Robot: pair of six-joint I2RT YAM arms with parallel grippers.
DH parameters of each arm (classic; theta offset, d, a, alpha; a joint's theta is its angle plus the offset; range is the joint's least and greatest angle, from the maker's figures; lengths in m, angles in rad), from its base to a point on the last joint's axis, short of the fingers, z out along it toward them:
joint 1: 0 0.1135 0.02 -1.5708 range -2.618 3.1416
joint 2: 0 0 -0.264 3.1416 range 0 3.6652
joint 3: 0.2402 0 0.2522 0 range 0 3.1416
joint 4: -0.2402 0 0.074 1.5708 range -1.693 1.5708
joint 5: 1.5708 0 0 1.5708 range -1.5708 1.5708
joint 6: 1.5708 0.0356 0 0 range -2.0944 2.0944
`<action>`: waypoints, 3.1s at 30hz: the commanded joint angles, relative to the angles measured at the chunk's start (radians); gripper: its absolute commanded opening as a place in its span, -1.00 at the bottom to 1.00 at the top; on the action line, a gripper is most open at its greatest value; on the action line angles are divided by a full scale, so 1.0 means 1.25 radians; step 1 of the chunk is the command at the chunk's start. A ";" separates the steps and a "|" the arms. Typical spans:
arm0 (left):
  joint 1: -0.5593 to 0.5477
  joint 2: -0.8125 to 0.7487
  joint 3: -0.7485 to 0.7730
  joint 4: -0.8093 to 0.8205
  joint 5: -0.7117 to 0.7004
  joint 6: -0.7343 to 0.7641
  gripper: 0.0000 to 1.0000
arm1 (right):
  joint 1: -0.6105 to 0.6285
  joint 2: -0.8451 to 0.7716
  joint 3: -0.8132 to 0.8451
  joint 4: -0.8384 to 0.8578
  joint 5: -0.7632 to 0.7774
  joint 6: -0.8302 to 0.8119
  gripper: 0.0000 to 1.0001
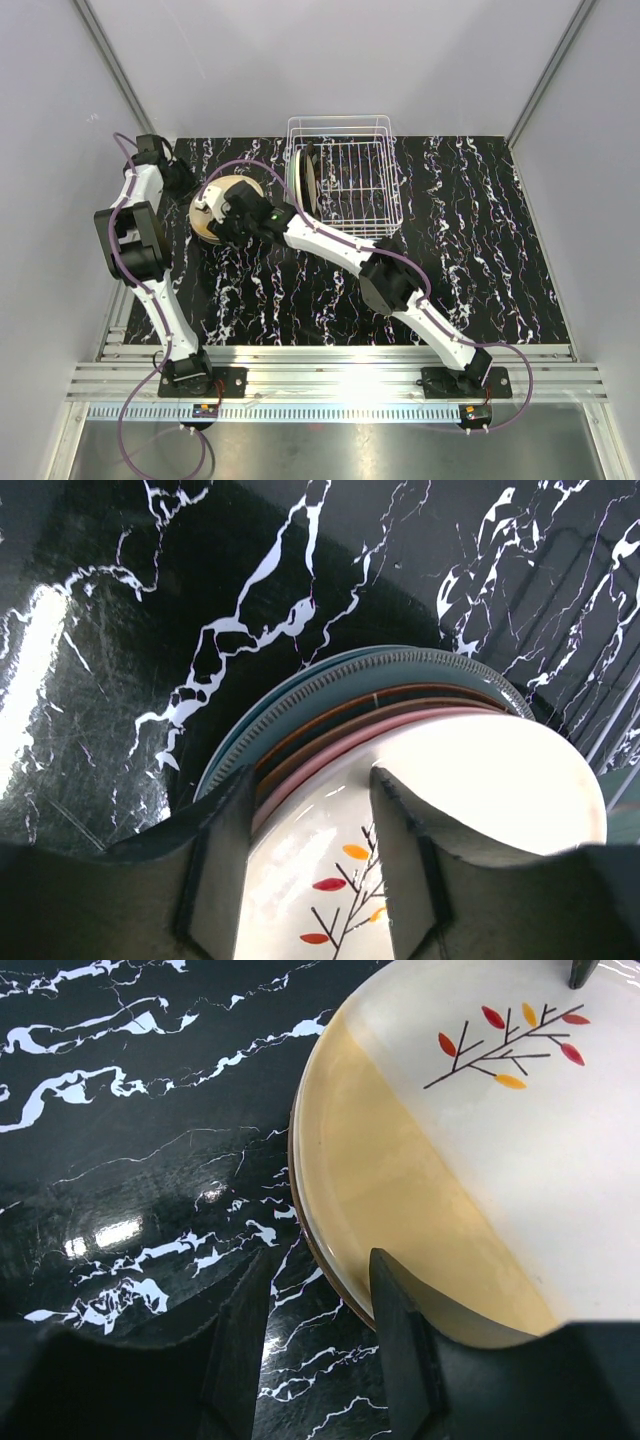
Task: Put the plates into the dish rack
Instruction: Grab a plate with the left arm
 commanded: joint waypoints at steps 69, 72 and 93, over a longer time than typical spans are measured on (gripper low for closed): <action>-0.024 0.030 0.037 -0.055 0.045 0.007 -0.48 | -0.073 -0.032 0.163 -0.084 0.522 0.237 -0.09; -0.025 0.034 0.037 -0.053 0.047 0.006 -0.54 | -0.080 -0.019 0.172 -0.109 0.529 0.275 -0.09; -0.025 0.052 0.033 -0.061 0.042 0.005 -0.81 | -0.084 0.023 0.155 -0.103 0.440 0.394 -0.14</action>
